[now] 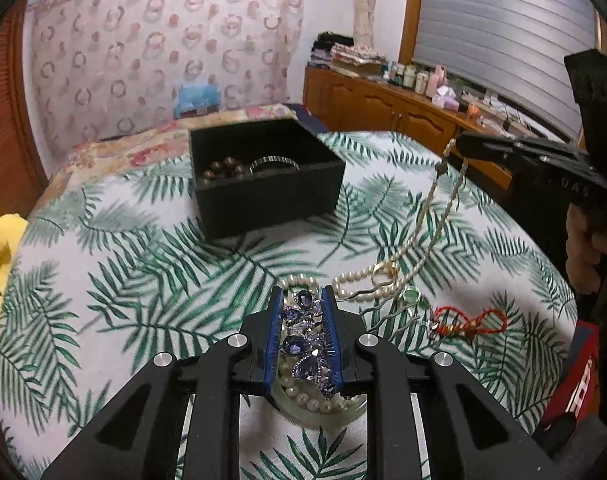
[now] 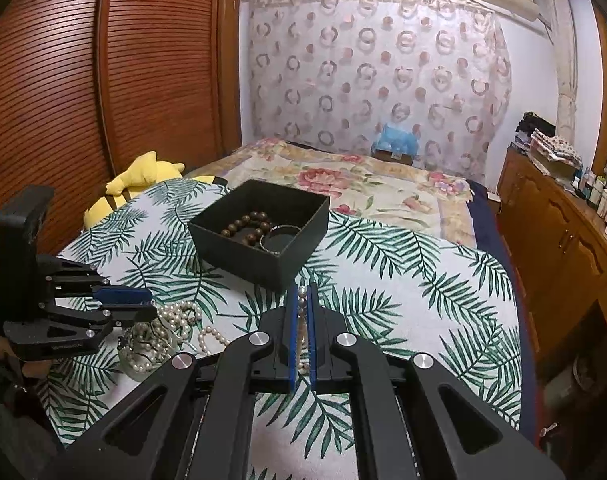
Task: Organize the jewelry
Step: 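Grasp the purple-crystal hair comb with left tool while right tool lifts a beaded necklace, then lower the hair comb into the black box with left tool while right tool drops the necklace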
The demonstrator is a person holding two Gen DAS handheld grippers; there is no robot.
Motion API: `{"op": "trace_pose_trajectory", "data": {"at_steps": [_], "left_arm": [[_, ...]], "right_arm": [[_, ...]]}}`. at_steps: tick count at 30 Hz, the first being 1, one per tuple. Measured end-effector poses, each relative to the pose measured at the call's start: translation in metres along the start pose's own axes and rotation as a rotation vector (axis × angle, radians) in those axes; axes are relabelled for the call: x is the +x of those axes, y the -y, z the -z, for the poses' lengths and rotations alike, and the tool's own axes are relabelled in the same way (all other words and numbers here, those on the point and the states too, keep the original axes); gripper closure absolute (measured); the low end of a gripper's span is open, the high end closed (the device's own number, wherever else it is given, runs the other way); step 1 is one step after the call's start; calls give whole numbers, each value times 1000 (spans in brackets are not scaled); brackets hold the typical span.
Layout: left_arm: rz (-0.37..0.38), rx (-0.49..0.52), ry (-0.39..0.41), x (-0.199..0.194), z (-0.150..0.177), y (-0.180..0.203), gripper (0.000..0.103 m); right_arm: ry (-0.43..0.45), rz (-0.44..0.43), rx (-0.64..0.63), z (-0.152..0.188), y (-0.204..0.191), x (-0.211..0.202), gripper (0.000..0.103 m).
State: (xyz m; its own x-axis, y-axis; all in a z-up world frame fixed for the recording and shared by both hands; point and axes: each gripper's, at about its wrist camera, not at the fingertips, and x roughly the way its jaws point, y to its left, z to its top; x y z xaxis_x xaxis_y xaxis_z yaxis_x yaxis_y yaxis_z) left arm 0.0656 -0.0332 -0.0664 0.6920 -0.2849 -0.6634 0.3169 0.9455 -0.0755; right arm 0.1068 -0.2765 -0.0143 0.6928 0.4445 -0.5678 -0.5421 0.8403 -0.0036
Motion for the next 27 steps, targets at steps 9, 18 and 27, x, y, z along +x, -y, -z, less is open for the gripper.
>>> {"op": "trace_pose_trajectory", "data": {"at_steps": [9,18,27], "left_arm": [[-50,-6,95,-24,-24,-7,85],[-78,-17,142,-36,-44,-21,85],[-88,-9,159,-32,-63,-31,85]], "right_arm": [[69,-3,-42,-33,-10,-18,98],[142,-11,-85,-75,-21,-36,98],[184,-6,-122,-114,-24,-38,98]]}}
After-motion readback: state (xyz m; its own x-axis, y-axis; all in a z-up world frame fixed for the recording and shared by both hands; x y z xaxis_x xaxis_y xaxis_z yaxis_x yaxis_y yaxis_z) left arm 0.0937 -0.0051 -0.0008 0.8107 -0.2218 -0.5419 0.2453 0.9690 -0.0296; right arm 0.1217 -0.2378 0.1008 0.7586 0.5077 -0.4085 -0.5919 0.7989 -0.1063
